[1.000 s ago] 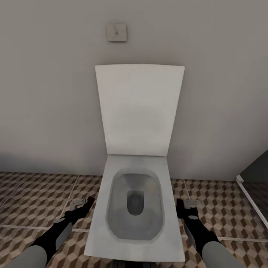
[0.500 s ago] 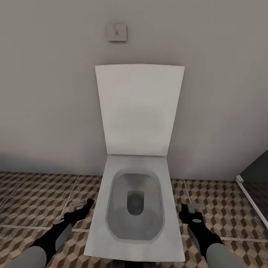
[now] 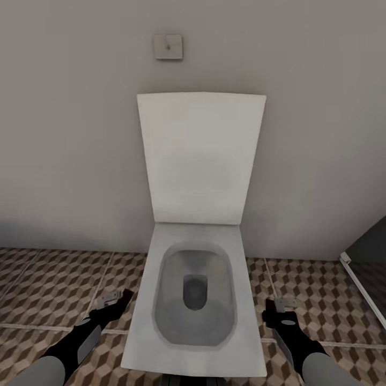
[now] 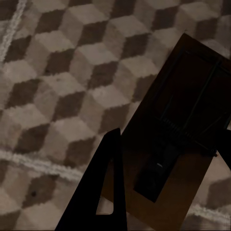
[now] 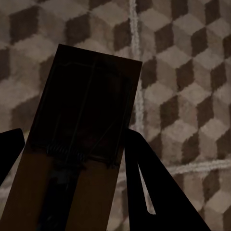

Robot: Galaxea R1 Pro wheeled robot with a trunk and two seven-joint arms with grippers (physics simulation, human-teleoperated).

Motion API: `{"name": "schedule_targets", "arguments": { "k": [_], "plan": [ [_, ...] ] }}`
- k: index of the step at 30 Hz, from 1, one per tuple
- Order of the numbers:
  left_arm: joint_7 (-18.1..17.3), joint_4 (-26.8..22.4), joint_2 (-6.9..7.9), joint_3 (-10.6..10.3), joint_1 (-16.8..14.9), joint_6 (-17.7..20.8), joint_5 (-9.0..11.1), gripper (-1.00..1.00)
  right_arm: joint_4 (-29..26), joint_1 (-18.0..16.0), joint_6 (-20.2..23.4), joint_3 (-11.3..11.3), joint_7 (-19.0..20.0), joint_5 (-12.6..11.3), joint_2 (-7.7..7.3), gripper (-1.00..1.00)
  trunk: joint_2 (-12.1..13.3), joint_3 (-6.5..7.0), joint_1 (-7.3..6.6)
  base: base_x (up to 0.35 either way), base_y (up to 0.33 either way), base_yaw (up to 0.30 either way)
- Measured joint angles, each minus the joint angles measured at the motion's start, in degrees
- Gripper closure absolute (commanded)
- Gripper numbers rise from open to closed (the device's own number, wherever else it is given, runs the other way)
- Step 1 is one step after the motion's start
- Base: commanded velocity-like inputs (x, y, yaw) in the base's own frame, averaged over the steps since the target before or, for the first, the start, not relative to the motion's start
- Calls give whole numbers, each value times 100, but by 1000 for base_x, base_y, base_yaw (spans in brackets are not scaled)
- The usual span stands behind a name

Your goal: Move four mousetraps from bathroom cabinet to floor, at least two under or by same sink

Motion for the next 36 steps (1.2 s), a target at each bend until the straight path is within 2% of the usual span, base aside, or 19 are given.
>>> {"name": "schedule_targets", "arguments": {
  "k": [9, 29, 36],
  "plan": [
    [0, 269, -1, 12, -6, -281, 11, 100, 10, 0, 5, 0, 40, 0, 28, 100, 0, 0, 0, 0, 0, 0],
    [-5, 678, -28, 2, -8, -387, 40, 100, 196, -1, -47, -4, 69, -10, 75, 100, 0, 0, 0, 0, 0, 0],
    [-8, 876, -35, -2, -8, -610, 47, 100, 248, 0, -80, -1, 73, -12, 94, 100, 0, 0, 0, 0, 0, 0]
  ]
}}
